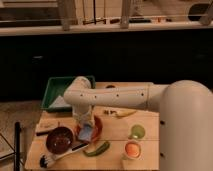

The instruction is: Wipe red bowl with sponge

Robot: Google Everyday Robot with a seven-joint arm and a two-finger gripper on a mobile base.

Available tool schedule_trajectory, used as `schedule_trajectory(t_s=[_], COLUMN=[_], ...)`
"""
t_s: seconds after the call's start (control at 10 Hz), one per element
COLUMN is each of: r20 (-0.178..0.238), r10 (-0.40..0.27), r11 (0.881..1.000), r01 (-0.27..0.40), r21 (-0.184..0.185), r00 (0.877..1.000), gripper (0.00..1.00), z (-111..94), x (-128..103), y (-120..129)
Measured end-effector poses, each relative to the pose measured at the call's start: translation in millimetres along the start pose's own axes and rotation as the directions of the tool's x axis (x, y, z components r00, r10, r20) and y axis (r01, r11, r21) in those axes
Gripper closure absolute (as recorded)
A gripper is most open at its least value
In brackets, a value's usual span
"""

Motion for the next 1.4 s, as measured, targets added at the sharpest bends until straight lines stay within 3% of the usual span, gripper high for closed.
schedule_trajectory(t_s=[0.3, 0.7, 1.1, 1.4], r20=[-0.031, -0.091, -0.114, -0.084], r10=[0.064, 0.108, 0.082, 0.016], r11=[0.998, 0.994, 0.997, 1.0], r01=[-0.065, -0.109, -0.081, -0.016], r21=[-0.014, -0.009, 0.015, 0.009], r00=[0.997, 0.99, 0.99, 0.996], gripper=[0.95, 0.95, 0.95, 0.95], z=[-8, -24, -25, -11], x=[13, 40, 62, 59], y=[27, 32, -2, -28])
